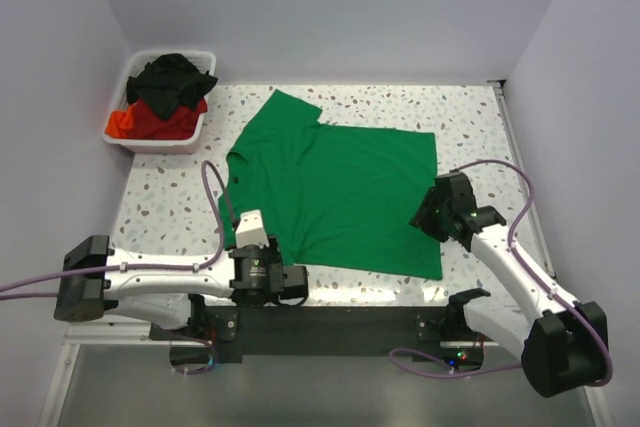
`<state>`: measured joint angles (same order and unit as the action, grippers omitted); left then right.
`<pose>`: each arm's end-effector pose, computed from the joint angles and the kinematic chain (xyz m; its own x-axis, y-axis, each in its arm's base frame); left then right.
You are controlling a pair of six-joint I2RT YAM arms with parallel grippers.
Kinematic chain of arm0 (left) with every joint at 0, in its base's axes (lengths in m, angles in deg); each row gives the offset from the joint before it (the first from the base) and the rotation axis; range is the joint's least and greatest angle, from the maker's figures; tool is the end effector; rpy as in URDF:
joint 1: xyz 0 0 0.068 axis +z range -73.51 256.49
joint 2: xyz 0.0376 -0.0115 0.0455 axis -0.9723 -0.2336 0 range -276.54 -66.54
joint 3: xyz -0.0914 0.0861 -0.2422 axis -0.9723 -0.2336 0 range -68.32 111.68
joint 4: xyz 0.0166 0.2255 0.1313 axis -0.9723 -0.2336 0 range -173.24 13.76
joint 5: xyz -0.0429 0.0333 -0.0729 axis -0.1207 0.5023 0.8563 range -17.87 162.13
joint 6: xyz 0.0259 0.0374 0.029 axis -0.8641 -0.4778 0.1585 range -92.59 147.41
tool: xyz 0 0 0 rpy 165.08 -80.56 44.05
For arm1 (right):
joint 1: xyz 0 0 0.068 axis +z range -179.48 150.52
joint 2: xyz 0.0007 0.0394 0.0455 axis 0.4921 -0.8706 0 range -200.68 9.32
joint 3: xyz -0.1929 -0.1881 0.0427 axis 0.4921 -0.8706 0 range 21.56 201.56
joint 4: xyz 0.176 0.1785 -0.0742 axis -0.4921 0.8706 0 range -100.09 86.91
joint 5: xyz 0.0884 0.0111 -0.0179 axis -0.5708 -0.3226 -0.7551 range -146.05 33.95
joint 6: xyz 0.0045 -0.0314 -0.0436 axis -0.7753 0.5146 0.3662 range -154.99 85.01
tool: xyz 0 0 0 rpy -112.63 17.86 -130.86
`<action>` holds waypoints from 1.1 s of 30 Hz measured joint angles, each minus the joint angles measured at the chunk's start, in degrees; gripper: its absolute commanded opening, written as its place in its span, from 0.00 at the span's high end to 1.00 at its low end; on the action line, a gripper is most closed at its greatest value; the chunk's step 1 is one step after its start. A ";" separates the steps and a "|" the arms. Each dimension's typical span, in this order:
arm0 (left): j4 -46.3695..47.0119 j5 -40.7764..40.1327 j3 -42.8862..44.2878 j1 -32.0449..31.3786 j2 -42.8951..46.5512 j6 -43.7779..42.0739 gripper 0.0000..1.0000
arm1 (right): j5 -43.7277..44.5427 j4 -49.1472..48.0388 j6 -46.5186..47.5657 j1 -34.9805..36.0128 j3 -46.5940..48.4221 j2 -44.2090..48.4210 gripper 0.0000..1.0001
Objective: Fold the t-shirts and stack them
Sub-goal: Flatten the tshirt out
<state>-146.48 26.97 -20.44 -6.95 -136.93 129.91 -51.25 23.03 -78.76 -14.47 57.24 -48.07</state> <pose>0.0452 -0.1719 0.2248 -0.6630 -0.2604 -0.7019 -0.2639 0.9587 -0.1064 0.1848 0.0465 0.2115 -0.7165 0.5216 -0.4633 0.3934 0.8505 0.3491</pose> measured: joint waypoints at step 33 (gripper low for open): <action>25.70 5.55 -10.78 30.10 -1.77 -24.33 0.39 | 3.80 -1.16 -2.21 1.66 -4.02 -10.69 0.52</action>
<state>-120.78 32.52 -31.22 23.15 -138.70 105.58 -47.45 21.88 -80.97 -12.81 53.22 -58.76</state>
